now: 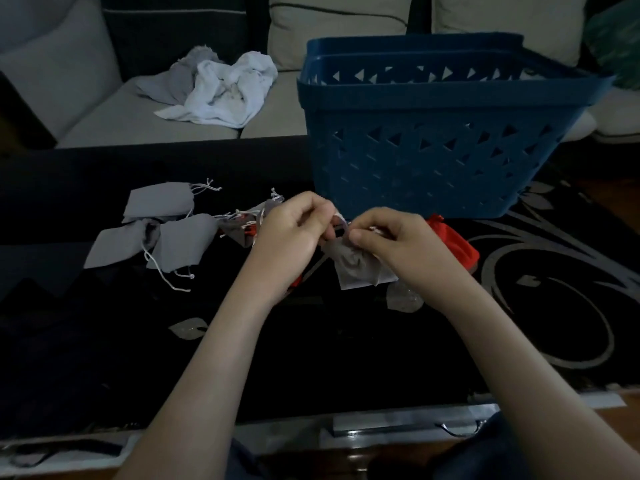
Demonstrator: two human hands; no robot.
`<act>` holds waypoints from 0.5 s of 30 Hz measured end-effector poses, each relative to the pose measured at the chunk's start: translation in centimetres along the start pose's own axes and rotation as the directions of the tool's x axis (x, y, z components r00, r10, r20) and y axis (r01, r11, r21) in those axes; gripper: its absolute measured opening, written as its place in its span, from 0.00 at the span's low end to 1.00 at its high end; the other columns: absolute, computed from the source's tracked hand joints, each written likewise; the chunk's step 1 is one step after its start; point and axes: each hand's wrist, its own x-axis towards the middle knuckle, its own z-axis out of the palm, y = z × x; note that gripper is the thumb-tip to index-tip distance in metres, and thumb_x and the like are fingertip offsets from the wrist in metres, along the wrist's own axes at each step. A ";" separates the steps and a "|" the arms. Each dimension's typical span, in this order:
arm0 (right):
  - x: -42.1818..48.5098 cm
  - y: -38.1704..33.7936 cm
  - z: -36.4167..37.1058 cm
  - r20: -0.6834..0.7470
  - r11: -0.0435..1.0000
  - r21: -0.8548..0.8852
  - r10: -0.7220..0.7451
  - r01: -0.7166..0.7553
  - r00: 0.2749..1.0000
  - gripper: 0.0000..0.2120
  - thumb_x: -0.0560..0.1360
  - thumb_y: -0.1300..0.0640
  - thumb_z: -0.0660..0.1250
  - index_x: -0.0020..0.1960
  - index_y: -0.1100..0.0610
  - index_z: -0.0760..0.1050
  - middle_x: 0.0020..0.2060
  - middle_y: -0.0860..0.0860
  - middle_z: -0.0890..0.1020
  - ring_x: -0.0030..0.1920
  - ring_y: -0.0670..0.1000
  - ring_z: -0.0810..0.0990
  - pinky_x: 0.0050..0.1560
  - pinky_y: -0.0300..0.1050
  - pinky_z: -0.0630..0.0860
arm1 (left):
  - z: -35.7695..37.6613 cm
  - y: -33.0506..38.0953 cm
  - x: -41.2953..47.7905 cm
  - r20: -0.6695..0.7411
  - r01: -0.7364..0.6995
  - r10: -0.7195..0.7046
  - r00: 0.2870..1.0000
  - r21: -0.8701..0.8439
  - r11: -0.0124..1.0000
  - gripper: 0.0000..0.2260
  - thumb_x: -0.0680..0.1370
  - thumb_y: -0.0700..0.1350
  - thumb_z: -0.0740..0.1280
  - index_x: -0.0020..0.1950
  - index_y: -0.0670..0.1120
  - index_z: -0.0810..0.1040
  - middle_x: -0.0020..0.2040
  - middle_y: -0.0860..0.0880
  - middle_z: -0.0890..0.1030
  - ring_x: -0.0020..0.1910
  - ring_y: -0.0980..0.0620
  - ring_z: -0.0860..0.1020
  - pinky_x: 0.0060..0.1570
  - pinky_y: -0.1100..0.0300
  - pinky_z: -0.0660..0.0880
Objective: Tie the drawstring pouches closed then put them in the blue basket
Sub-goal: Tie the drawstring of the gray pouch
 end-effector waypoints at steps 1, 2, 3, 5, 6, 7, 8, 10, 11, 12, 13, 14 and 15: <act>0.0 -0.1 0.1 0.020 0.999 0.035 -0.003 0.003 1.000 0.03 0.75 0.62 0.67 0.44 0.58 0.80 0.39 0.46 0.81 0.43 0.41 0.78 0.50 0.37 0.72 | 0.2 0.3 -0.2 0.019 -0.004 0.005 1.000 -0.074 0.997 0.11 0.81 0.40 0.60 0.40 0.47 0.75 0.32 0.54 0.77 0.31 0.61 0.73 0.35 0.69 0.68; 0.0 -0.2 0.3 0.038 0.997 0.079 -0.014 0.011 0.999 0.04 0.76 0.62 0.67 0.45 0.60 0.80 0.39 0.47 0.81 0.42 0.41 0.77 0.47 0.36 0.72 | 0.5 0.5 -0.3 0.032 -0.007 0.012 0.999 -0.142 0.990 0.09 0.81 0.39 0.61 0.42 0.46 0.76 0.32 0.54 0.78 0.31 0.61 0.74 0.34 0.70 0.69; -0.1 -0.4 0.4 0.049 0.991 0.129 -0.025 0.018 0.999 0.04 0.76 0.62 0.66 0.46 0.62 0.79 0.37 0.46 0.81 0.39 0.39 0.76 0.44 0.33 0.72 | 0.7 0.7 -0.4 0.034 -0.018 0.025 0.999 -0.187 0.982 0.07 0.80 0.38 0.61 0.44 0.46 0.76 0.33 0.53 0.78 0.31 0.62 0.74 0.35 0.70 0.70; -0.3 -0.6 0.7 0.048 0.973 0.232 -0.025 0.014 0.999 0.04 0.77 0.64 0.64 0.46 0.64 0.77 0.29 0.40 0.77 0.31 0.36 0.73 0.35 0.28 0.68 | 1.0 0.8 -0.3 -0.016 -0.069 0.067 0.998 -0.200 0.977 0.07 0.79 0.36 0.62 0.45 0.46 0.75 0.35 0.52 0.79 0.34 0.62 0.76 0.37 0.71 0.71; -0.3 -0.7 0.9 0.035 0.961 0.277 -0.019 0.009 0.999 0.04 0.77 0.65 0.63 0.46 0.64 0.76 0.25 0.39 0.75 0.28 0.36 0.71 0.32 0.27 0.67 | 1.0 0.7 -0.2 -0.063 -0.099 0.089 0.994 -0.178 0.979 0.07 0.79 0.36 0.63 0.45 0.47 0.75 0.36 0.51 0.79 0.35 0.63 0.77 0.38 0.71 0.71; -0.3 -0.8 1.1 0.011 0.948 0.317 -0.011 0.007 1.000 0.05 0.78 0.65 0.63 0.44 0.63 0.76 0.24 0.39 0.74 0.26 0.37 0.70 0.30 0.27 0.65 | 0.9 0.6 -0.1 -0.116 -0.130 0.115 0.987 -0.135 0.982 0.07 0.79 0.37 0.63 0.44 0.48 0.75 0.37 0.52 0.79 0.36 0.63 0.77 0.40 0.70 0.71; -0.2 -1.0 1.3 -0.025 0.935 0.354 0.001 0.008 1.000 0.06 0.78 0.65 0.63 0.42 0.62 0.75 0.23 0.40 0.73 0.25 0.37 0.70 0.30 0.27 0.65 | 0.8 0.3 0.1 -0.168 -0.157 0.144 0.975 -0.068 0.985 0.07 0.79 0.38 0.64 0.44 0.49 0.75 0.38 0.53 0.79 0.37 0.63 0.77 0.41 0.70 0.71; -0.2 -1.3 1.6 -0.110 0.907 0.421 0.029 0.020 0.994 0.07 0.77 0.64 0.64 0.41 0.59 0.74 0.25 0.41 0.74 0.26 0.37 0.71 0.30 0.27 0.66 | 0.5 -0.2 0.2 -0.220 -0.178 0.196 0.956 0.099 0.979 0.06 0.78 0.40 0.65 0.44 0.50 0.75 0.38 0.56 0.78 0.39 0.64 0.76 0.43 0.71 0.70; -0.2 -1.4 1.7 -0.140 0.893 0.450 0.042 0.026 0.989 0.06 0.77 0.63 0.64 0.41 0.59 0.75 0.26 0.42 0.75 0.27 0.38 0.72 0.31 0.28 0.67 | 0.5 -0.4 0.2 -0.216 -0.170 0.203 0.955 0.165 0.972 0.04 0.78 0.41 0.66 0.44 0.49 0.76 0.38 0.56 0.78 0.39 0.64 0.76 0.43 0.71 0.70; -0.1 -1.5 1.9 -0.153 0.881 0.472 0.054 0.025 0.987 0.06 0.77 0.63 0.64 0.42 0.59 0.75 0.29 0.44 0.77 0.30 0.38 0.73 0.33 0.30 0.70 | 0.4 -0.6 0.2 -0.202 -0.156 0.197 0.959 0.202 0.967 0.03 0.78 0.42 0.66 0.44 0.48 0.77 0.38 0.56 0.79 0.39 0.63 0.76 0.42 0.70 0.70; -0.1 -1.4 2.0 -0.161 0.873 0.488 0.064 0.023 0.985 0.05 0.77 0.62 0.65 0.42 0.59 0.75 0.32 0.47 0.78 0.33 0.41 0.76 0.37 0.33 0.73 | 0.5 -0.6 0.2 -0.178 -0.145 0.183 0.967 0.210 0.967 0.03 0.78 0.43 0.67 0.44 0.47 0.78 0.38 0.55 0.79 0.38 0.63 0.76 0.41 0.68 0.71; -0.1 -1.2 2.1 -0.167 0.869 0.494 0.070 0.022 0.983 0.04 0.77 0.61 0.65 0.43 0.58 0.75 0.35 0.51 0.79 0.37 0.45 0.78 0.41 0.38 0.76 | 0.6 -0.7 0.2 -0.155 -0.135 0.166 0.974 0.194 0.972 0.04 0.78 0.43 0.67 0.45 0.46 0.79 0.37 0.54 0.80 0.37 0.61 0.76 0.40 0.66 0.72; 0.0 -1.1 2.2 -0.175 0.873 0.487 0.074 0.021 0.982 0.04 0.77 0.60 0.66 0.43 0.57 0.76 0.37 0.53 0.80 0.40 0.49 0.78 0.44 0.43 0.76 | 0.6 -0.7 0.1 -0.139 -0.123 0.146 0.979 0.167 0.978 0.04 0.78 0.43 0.67 0.45 0.45 0.80 0.37 0.52 0.80 0.38 0.58 0.77 0.41 0.63 0.73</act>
